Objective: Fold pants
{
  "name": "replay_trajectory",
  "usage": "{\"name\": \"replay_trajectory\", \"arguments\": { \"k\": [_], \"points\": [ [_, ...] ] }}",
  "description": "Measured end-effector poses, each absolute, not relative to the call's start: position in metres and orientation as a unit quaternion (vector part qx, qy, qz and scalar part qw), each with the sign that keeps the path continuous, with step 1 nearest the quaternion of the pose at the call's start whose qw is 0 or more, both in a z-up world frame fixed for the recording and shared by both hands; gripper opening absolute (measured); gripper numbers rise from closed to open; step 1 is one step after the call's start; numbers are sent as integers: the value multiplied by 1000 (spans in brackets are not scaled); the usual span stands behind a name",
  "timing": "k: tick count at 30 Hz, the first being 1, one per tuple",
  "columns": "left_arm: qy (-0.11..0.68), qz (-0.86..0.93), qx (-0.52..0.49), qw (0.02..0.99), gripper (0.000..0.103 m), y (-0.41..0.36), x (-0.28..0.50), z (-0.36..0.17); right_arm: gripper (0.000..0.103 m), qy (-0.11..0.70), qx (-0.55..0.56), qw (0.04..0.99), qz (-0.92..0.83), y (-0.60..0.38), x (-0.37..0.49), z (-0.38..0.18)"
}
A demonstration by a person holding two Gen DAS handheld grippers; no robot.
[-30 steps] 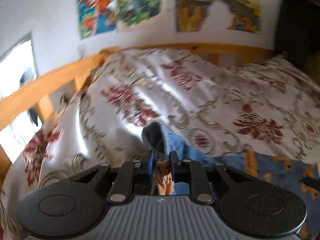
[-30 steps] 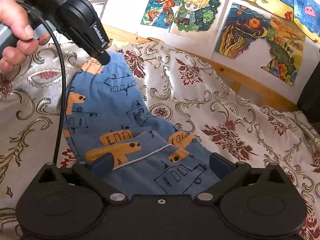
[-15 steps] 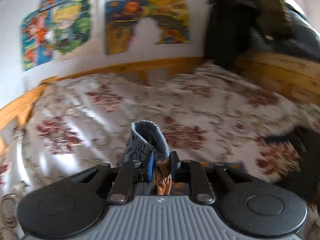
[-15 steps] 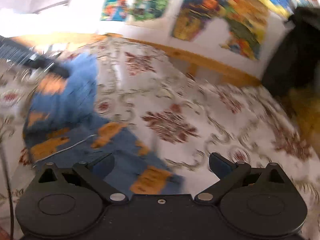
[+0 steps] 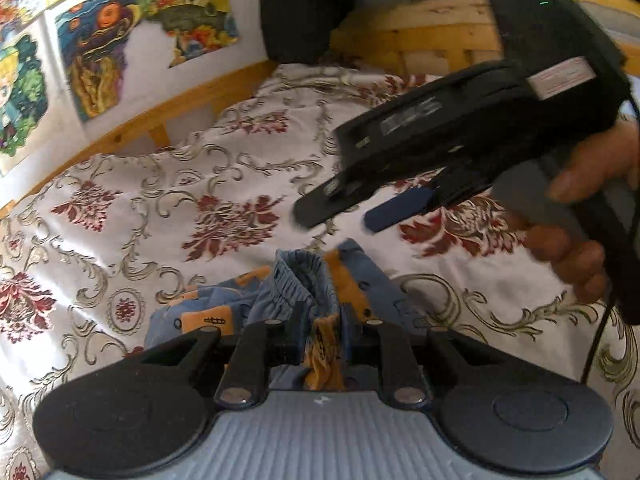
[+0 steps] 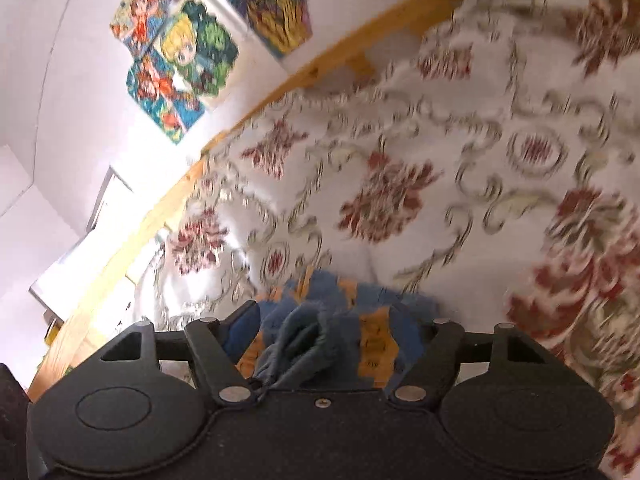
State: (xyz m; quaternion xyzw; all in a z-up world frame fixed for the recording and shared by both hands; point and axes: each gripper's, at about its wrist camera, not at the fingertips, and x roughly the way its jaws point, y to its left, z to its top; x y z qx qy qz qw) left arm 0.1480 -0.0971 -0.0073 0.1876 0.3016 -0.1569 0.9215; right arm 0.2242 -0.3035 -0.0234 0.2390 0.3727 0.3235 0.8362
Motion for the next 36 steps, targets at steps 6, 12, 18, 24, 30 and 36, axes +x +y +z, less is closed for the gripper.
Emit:
{"name": "replay_trajectory", "arguments": {
  "k": [6,12,18,24,30,36],
  "points": [
    [299,-163,200,919,19,-104,141,-14,45,417,252,815,315,-287,233,-46],
    [284,-169,190,925,19,-108,136,-5,15,395,240,830,312,-290,228,-37],
    [285,-195,178,922,20,-125,138,-5,13,374,198,853,304,-303,221,-20],
    [352,-224,129,899,34,-122,155,-28,31,428,140,852,267,-300,230,-48],
    [340,-201,42,918,88,-71,148,-11,95,370,79,895,237,-306,218,-23],
    [352,-37,-18,935,99,-13,162,-9,101,376,41,902,206,-293,214,-29]
  ]
}}
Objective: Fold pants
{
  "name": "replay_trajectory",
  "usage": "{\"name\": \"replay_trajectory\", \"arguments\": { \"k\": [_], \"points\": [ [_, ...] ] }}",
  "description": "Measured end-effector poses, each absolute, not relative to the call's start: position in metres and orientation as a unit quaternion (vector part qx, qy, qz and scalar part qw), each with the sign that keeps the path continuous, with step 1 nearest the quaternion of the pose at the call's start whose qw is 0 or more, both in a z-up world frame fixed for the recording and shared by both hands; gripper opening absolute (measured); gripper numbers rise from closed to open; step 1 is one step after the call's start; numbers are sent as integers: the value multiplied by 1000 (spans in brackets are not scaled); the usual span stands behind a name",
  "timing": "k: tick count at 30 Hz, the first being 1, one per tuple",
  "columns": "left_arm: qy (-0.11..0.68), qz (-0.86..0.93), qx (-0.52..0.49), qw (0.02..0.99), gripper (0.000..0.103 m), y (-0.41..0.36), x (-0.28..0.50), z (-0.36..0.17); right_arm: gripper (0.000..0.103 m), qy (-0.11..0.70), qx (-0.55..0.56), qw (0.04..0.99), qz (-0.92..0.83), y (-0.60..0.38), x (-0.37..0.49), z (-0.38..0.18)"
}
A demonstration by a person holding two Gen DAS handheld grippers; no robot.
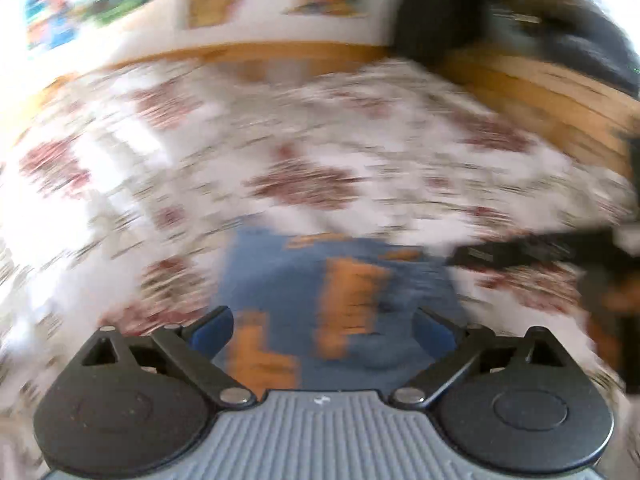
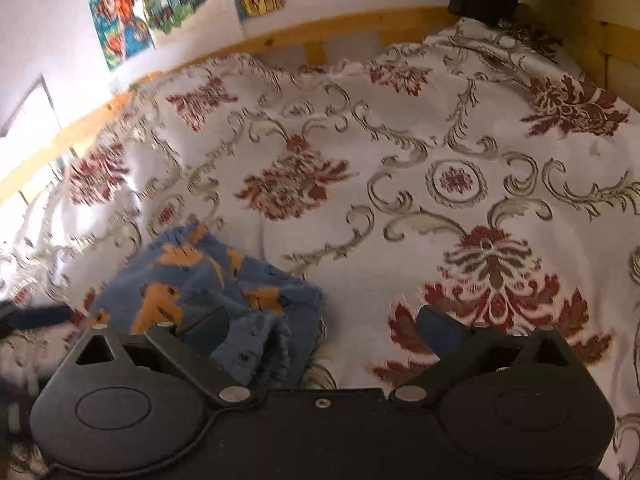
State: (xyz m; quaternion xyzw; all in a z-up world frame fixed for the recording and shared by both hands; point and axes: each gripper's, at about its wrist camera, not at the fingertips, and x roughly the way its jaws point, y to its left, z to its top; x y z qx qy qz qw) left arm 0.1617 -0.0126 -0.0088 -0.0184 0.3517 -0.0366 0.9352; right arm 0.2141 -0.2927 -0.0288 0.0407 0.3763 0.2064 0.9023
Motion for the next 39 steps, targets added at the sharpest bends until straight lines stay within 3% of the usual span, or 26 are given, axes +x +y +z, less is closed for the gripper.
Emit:
{"name": "replay_trajectory", "arguments": {
  "k": [6,15,31,34,39],
  "points": [
    [385,49,-97,917,99,33,171,-22,101,363,-2,910,201,-267,184,-22],
    [407,72,-95,906,102,51,167,-43,102,325,-85,926,173,-236,151,-34],
    [423,44,-44,904,103,51,155,-53,102,415,-120,878,207,-251,146,-51],
    [411,37,-4,911,103,47,149,-39,102,378,-129,890,219,-258,139,-37],
    [329,18,58,942,103,40,158,2,102,281,-155,930,180,-259,137,-25]
  ]
}}
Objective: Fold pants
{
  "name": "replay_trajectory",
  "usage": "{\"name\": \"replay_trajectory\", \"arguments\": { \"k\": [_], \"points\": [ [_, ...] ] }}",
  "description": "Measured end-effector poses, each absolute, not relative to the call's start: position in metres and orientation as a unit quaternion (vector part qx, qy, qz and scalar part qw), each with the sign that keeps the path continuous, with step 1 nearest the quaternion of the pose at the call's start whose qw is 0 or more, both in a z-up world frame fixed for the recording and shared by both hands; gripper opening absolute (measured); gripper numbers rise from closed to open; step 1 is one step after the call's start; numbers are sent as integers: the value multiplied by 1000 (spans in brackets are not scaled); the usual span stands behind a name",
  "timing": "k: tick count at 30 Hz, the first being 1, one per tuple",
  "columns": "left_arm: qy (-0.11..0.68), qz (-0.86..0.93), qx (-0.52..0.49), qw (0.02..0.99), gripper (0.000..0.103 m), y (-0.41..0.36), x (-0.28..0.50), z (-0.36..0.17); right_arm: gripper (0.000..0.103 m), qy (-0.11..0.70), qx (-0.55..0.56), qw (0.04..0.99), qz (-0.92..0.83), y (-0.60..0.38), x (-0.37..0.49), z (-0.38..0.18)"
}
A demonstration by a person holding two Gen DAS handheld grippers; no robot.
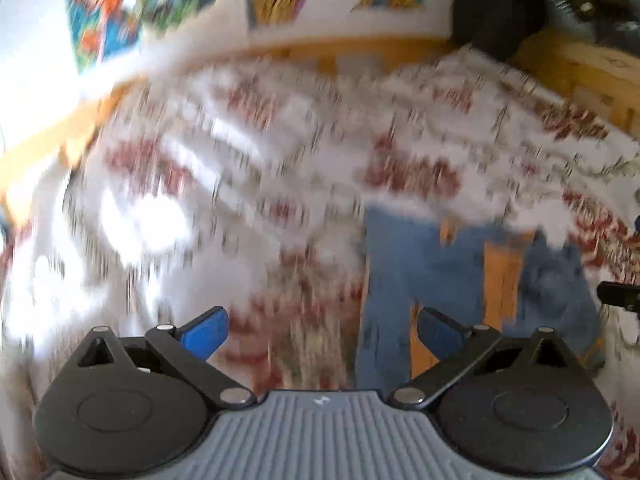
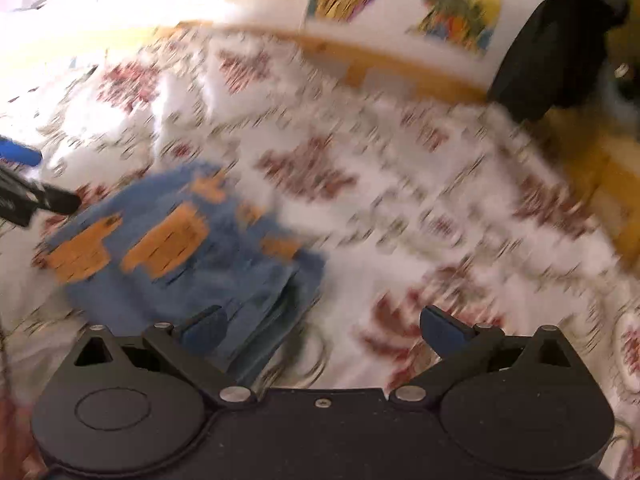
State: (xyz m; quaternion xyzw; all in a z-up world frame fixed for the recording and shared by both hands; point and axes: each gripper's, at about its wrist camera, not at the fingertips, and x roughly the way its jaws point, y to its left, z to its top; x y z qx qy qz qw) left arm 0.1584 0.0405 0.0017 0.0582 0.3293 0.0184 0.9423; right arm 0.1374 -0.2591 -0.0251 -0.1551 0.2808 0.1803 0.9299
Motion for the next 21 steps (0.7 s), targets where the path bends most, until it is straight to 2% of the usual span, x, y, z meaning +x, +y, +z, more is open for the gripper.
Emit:
{"name": "replay_trajectory", "arguments": {
  "k": [4,10,15,21],
  "points": [
    [310,11,71,948,103,26,207,11,102,243,-113,954,137,-252,156,-40],
    [343,33,75,936,103,17,268,-35,102,211,-183,957,83,-230,182,-71],
    [335,46,30,940,103,46,263,-56,102,218,-197,954,59,-238,194,-83],
    [305,40,-23,951,103,70,220,-27,102,168,-152,970,87,-244,177,-56]
  ]
}}
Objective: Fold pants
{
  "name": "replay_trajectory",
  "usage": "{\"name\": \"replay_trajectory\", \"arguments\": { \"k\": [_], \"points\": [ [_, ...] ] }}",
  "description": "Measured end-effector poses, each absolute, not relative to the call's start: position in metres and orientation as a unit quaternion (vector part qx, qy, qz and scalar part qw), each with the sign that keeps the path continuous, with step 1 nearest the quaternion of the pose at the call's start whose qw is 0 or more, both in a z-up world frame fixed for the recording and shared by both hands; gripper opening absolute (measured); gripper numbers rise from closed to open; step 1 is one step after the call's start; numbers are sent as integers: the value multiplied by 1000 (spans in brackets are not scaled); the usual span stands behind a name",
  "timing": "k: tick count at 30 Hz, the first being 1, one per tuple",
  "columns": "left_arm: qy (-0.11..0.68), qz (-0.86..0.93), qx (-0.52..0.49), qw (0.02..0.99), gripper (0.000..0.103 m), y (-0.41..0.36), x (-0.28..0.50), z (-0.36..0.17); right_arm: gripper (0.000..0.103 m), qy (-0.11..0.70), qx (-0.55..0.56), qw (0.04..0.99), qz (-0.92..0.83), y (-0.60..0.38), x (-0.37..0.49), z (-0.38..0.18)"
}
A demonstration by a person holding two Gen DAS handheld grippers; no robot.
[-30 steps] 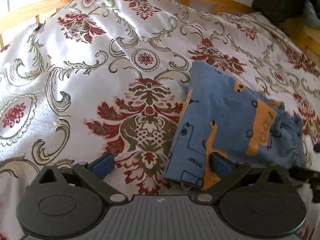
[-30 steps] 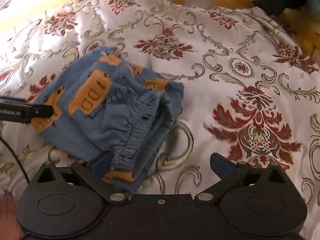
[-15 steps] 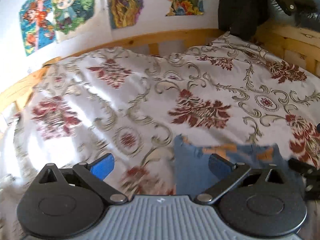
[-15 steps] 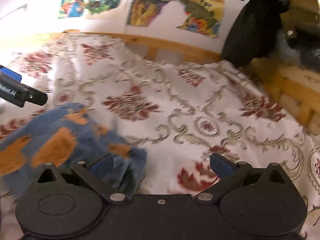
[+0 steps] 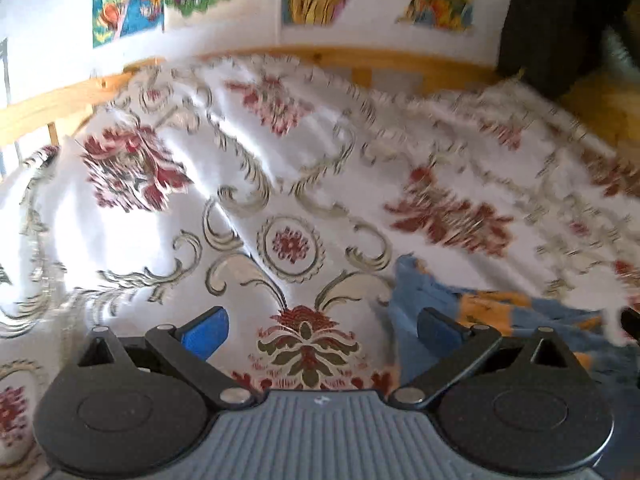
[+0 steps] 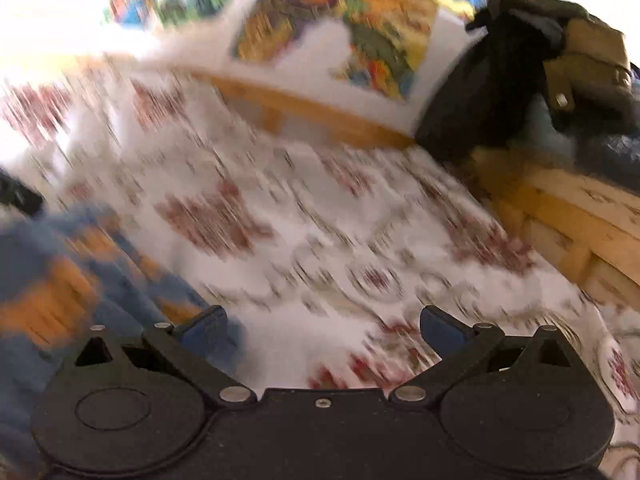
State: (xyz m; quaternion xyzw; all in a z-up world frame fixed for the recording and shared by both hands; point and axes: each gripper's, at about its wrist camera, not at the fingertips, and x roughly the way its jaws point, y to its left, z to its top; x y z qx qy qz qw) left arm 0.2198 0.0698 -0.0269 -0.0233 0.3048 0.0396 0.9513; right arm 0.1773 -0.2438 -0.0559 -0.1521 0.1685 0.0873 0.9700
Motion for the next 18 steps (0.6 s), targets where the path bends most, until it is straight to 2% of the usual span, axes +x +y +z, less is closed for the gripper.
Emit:
{"name": "replay_trajectory", "arguments": {
  "k": [3,8,12,15,18],
  "points": [
    [310,25,-14,950,103,65,199,-25,102,160,-152,966,133,-230,161,-47],
    [348,22,22,937,103,56,177,-50,102,269,-260,910,181,-200,141,-74],
    [350,17,-1,937,103,64,158,-53,102,258,-279,906,189,-208,129,-62],
    [349,19,-4,937,103,65,153,-42,102,212,-241,932,171,-225,126,-38],
    [316,4,34,948,103,57,152,-31,102,202,-204,943,171,-226,146,-29]
  ]
}}
